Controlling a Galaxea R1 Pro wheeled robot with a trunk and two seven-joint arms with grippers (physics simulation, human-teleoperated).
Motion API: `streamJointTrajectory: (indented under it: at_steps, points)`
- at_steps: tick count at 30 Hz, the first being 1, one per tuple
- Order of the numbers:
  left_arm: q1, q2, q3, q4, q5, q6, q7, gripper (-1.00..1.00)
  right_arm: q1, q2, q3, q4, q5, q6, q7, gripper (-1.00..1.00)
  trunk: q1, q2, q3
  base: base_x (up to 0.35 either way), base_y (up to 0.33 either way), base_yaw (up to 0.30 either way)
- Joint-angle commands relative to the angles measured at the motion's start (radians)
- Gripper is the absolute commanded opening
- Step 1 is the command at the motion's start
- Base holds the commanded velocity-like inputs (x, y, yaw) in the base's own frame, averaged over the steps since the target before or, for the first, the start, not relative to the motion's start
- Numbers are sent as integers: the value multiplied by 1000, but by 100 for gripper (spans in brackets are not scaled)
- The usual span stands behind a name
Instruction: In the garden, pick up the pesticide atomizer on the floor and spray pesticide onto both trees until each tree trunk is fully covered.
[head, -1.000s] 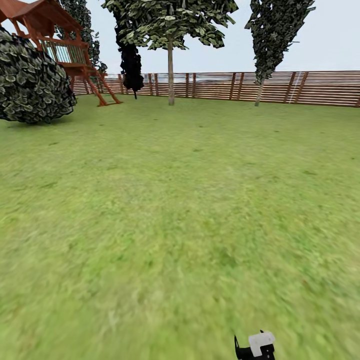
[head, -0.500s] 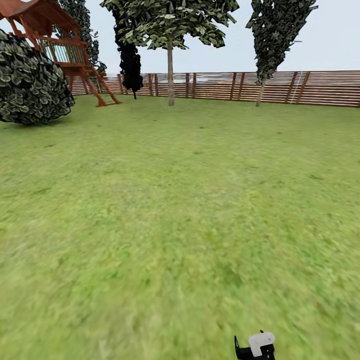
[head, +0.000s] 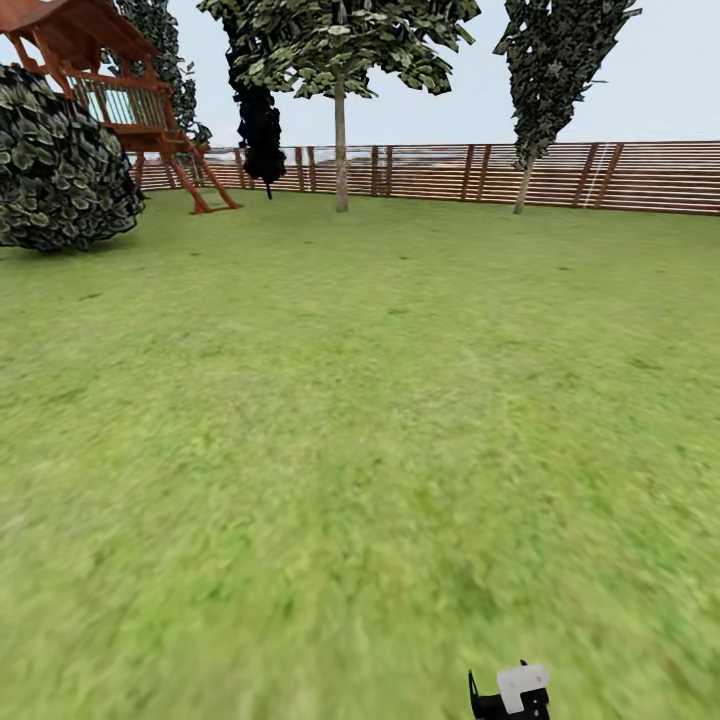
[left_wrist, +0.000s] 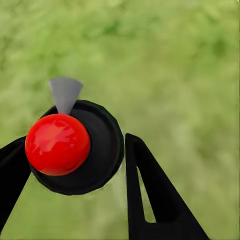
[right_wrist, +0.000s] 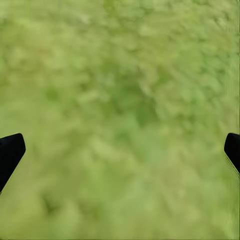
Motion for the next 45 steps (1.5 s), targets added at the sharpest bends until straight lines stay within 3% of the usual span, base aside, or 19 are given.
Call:
streamJointTrajectory:
  at_steps: [1, 45]
  points:
    - [-1, 0, 6, 1, -5, -3, -1, -100, -1, 0, -8, 1, 11, -3, -4, 100, 0, 0, -1, 340, 0, 0]
    - [-1, 0, 12, 4, 4, -2, 6, -100, -1, 0, -8, 1, 11, -3, -4, 100, 0, 0, -1, 321, 112, 0]
